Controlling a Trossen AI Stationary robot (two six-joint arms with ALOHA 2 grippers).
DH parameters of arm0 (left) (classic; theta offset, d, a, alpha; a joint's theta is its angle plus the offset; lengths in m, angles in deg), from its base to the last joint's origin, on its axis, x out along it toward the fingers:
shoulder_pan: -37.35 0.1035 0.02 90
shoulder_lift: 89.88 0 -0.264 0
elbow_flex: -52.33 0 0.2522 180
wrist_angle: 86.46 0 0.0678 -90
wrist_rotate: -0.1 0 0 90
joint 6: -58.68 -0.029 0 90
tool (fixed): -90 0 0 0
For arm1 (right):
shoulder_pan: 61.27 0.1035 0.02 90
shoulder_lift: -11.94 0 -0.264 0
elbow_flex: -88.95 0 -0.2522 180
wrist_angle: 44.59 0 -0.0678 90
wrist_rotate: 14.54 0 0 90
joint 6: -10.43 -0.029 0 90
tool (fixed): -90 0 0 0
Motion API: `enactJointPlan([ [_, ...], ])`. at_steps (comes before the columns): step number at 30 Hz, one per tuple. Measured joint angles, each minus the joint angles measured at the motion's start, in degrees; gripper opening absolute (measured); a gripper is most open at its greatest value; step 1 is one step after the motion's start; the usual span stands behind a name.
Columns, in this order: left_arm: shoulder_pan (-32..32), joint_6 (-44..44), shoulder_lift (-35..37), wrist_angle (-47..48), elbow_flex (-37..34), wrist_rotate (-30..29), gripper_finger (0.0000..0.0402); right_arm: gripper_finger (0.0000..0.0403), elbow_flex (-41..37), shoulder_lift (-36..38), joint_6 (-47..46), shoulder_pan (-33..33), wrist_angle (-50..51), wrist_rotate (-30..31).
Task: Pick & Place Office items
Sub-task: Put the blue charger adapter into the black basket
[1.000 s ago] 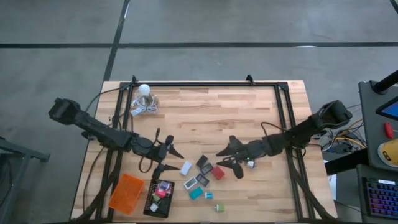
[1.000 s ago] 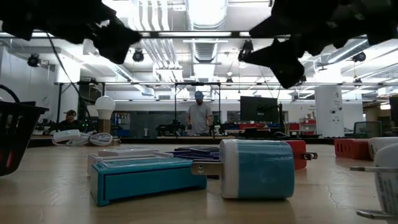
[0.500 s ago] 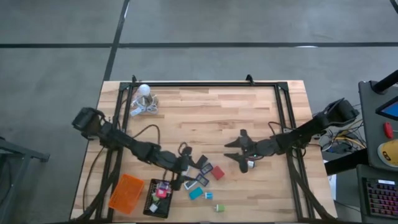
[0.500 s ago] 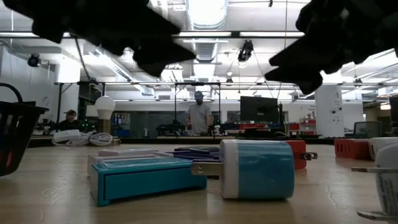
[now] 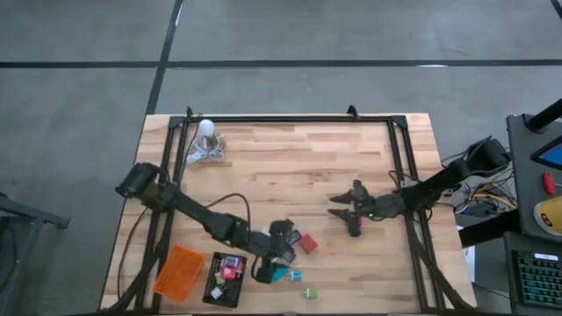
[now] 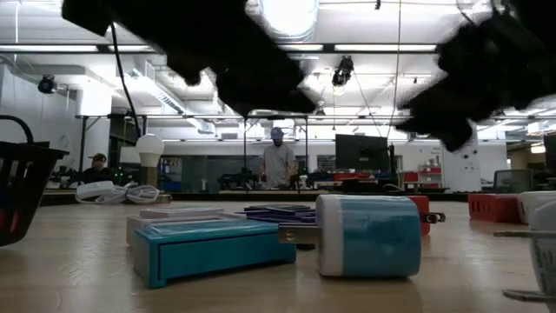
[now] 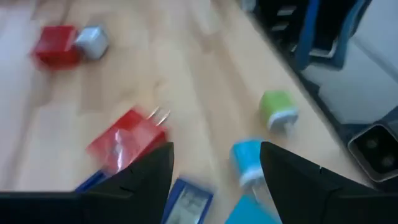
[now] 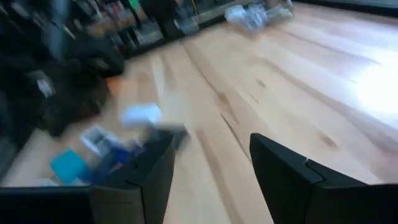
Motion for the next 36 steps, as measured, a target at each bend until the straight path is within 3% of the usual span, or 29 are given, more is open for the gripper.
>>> enactJointPlan([
  [8,-0.42,-0.66,-2.04,-0.12,1.27,3.50,0.0243,0.0203,1.01,-1.28,0.34,0.00,-0.77,-0.46],
  [31,-0.31,-0.42,-1.38,0.02,0.78,3.99,0.0243,0.0203,3.47,-0.65,3.46,0.81,2.68,-0.37],
  [36,-0.31,-1.14,-1.38,0.00,0.89,7.17,0.0243,0.0203,3.36,-0.69,3.36,0.81,3.03,-0.31],
])
